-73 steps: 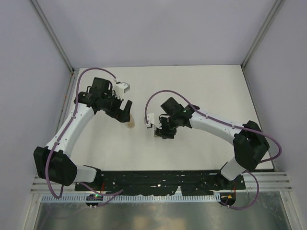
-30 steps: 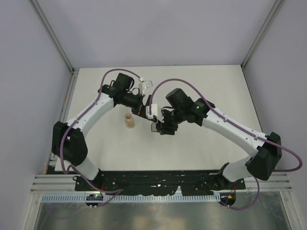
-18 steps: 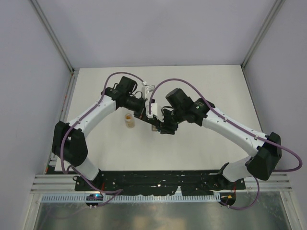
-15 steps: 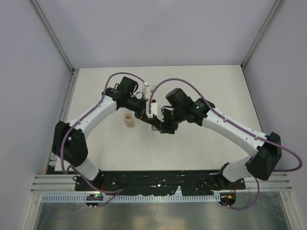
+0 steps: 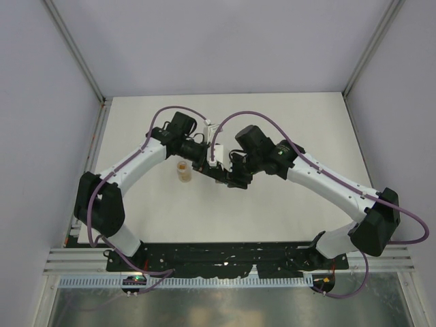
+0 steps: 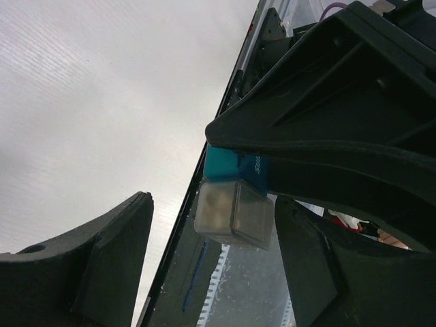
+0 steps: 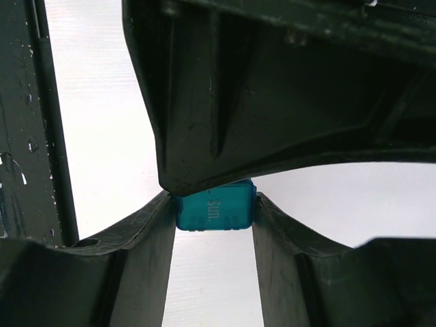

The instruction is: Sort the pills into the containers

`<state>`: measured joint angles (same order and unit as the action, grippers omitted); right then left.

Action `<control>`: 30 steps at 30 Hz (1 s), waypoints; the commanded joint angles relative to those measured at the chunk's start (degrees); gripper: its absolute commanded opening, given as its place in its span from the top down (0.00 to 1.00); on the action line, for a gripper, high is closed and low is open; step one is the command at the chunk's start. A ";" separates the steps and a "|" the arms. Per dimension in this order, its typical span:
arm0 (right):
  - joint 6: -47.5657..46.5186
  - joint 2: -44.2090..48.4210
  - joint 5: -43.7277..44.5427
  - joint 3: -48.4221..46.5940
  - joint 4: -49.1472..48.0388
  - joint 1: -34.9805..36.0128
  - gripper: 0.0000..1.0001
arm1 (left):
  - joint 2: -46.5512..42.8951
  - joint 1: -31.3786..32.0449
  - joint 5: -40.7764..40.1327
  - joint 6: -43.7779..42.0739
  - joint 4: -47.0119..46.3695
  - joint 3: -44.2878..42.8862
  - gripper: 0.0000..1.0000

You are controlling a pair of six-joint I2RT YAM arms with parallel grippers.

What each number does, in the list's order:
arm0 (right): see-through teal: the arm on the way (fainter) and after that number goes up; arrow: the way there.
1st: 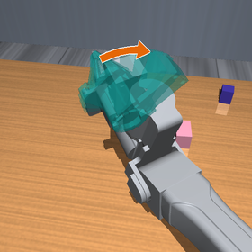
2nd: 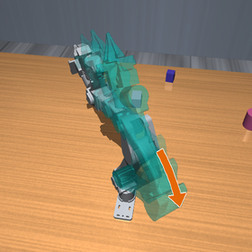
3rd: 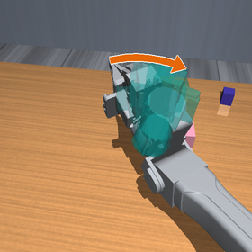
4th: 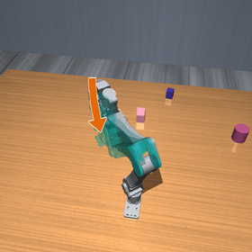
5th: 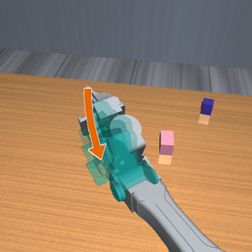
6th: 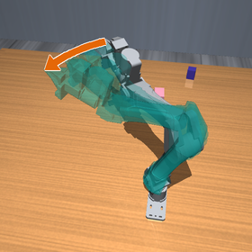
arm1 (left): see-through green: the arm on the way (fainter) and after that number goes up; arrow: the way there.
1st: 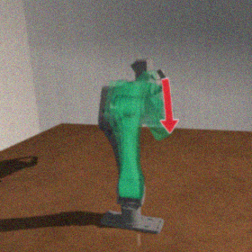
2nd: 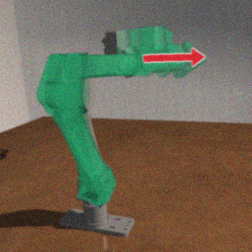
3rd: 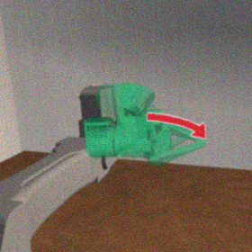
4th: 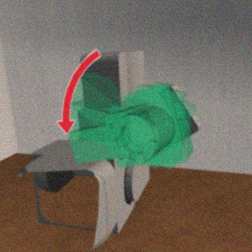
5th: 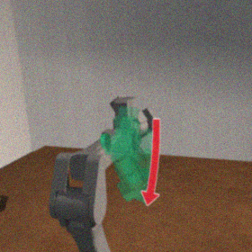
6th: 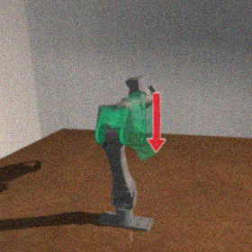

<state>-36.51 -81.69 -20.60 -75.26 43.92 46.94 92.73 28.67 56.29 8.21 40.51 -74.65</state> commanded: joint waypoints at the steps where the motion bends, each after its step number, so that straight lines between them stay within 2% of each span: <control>1: 0.65 1.62 0.74 -0.32 -2.26 0.26 0.89 | -0.27 0.25 2.94 0.49 -2.54 0.38 0.28; 21: 1.53 2.24 2.06 0.29 -3.67 0.17 0.91 | 0.17 0.34 8.74 5.50 -9.75 3.90 0.53; 24: 1.62 2.15 2.14 0.29 -3.75 0.17 0.91 | 0.52 0.34 9.71 6.55 -11.06 4.34 0.61; 30: 1.79 2.41 2.58 0.21 -4.02 0.17 0.92 | 0.70 0.34 11.38 8.75 -13.79 5.30 0.88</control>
<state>-35.59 -81.58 -18.22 -74.52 43.09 46.92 93.17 28.69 63.64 14.92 31.20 -69.78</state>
